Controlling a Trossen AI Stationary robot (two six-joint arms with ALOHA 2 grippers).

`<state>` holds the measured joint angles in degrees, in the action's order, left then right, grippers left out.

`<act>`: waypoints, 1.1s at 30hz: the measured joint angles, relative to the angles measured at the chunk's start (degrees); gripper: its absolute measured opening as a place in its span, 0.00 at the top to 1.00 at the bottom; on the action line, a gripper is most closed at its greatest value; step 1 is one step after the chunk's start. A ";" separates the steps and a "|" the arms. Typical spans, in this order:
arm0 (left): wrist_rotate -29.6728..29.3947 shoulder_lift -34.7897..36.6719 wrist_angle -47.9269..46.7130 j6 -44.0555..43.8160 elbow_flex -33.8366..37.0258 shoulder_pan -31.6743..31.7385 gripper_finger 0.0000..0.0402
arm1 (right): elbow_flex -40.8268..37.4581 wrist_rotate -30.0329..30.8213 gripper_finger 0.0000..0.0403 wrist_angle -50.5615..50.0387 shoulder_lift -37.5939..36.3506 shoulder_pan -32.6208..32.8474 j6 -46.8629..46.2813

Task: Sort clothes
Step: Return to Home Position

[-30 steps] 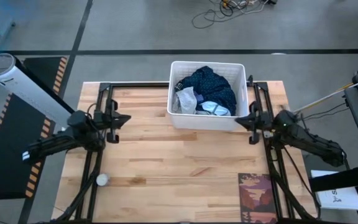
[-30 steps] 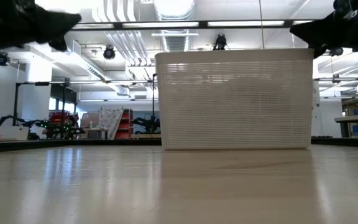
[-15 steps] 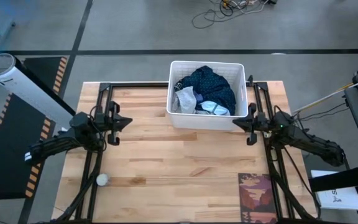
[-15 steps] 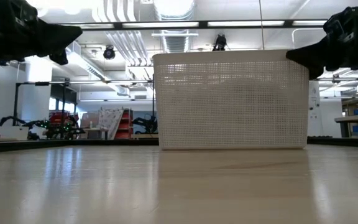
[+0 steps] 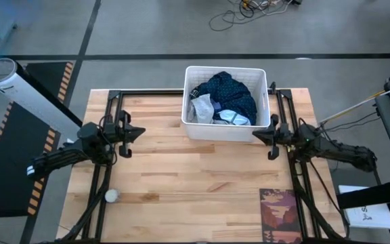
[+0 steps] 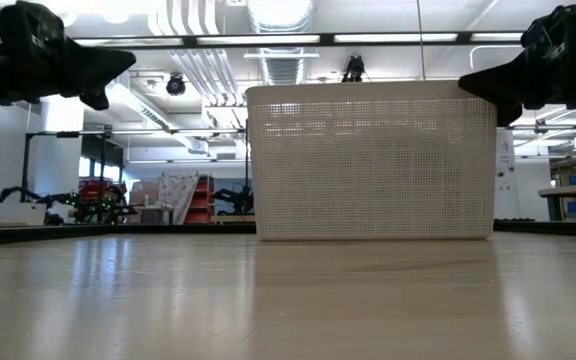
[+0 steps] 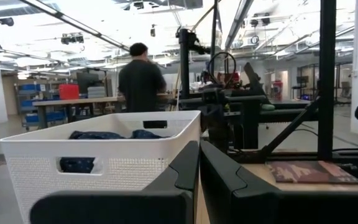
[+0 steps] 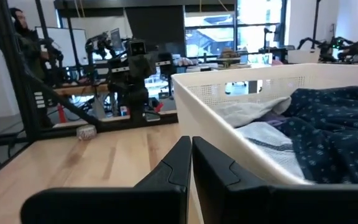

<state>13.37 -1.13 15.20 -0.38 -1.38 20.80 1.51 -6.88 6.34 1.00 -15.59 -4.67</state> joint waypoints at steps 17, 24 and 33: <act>-2.48 0.00 -1.41 1.65 0.45 -3.78 1.00 | -0.14 10.70 1.00 0.85 1.42 16.85 4.80; -5.85 0.06 -6.11 2.89 0.78 -6.33 1.00 | -0.75 15.16 1.00 -3.21 1.42 18.35 5.10; -8.43 0.92 -6.73 3.94 0.78 -7.68 1.00 | -0.79 15.48 1.00 -3.53 1.31 18.38 5.11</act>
<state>4.93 -0.21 8.47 3.56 -0.60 13.12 0.71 8.60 2.81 2.31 2.79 0.43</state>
